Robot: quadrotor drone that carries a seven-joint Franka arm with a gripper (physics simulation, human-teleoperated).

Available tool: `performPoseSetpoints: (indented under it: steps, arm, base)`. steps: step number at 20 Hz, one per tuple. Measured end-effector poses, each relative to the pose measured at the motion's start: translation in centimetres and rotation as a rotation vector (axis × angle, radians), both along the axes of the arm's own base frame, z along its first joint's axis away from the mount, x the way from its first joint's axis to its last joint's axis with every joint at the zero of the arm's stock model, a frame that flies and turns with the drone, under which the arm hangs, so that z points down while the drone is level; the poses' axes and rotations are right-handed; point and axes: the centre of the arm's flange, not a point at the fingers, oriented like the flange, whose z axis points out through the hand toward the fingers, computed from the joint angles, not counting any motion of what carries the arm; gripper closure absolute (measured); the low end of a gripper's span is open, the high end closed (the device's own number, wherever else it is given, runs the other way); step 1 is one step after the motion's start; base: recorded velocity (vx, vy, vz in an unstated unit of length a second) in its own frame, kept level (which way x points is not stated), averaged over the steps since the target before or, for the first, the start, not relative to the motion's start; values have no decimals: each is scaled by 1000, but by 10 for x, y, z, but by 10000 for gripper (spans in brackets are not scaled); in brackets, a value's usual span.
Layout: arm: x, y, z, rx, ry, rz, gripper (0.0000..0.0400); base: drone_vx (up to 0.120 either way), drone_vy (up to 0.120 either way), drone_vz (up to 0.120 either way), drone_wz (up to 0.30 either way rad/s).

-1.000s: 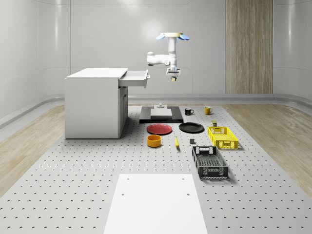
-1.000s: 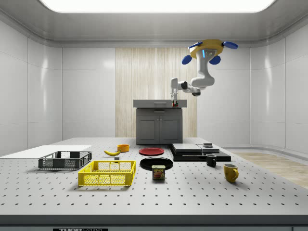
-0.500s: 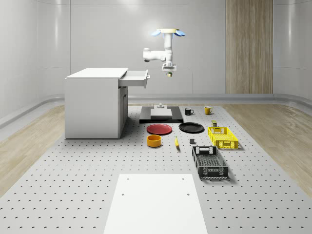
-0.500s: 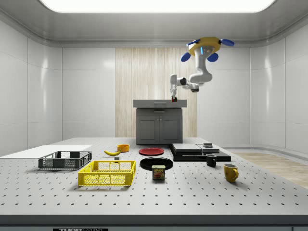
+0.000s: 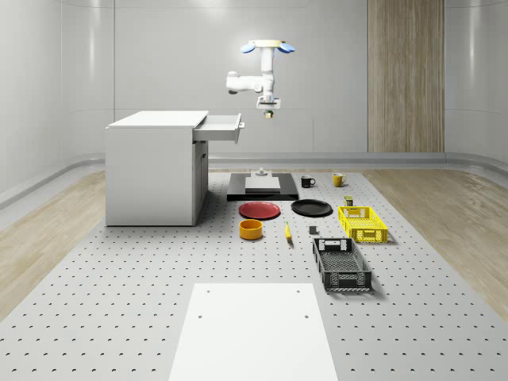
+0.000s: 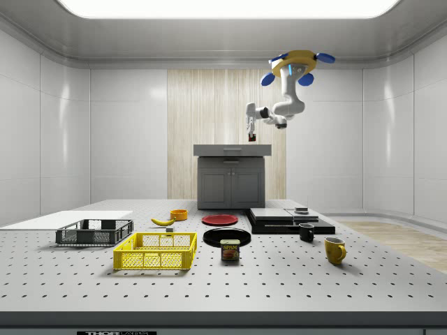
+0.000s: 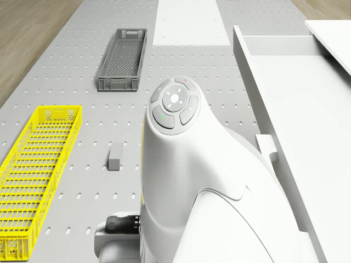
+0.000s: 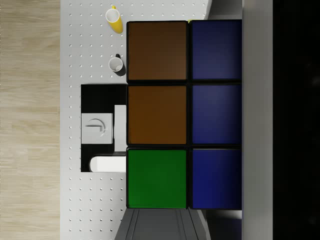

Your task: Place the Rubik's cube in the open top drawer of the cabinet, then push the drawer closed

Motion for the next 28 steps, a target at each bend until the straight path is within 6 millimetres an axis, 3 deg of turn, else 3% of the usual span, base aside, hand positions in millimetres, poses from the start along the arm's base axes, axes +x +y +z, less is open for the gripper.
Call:
performPoseSetpoints:
  steps: [28]
  arm:
    - [0,0,0,0,0,0,75]
  base:
    - [0,-120,10,0]
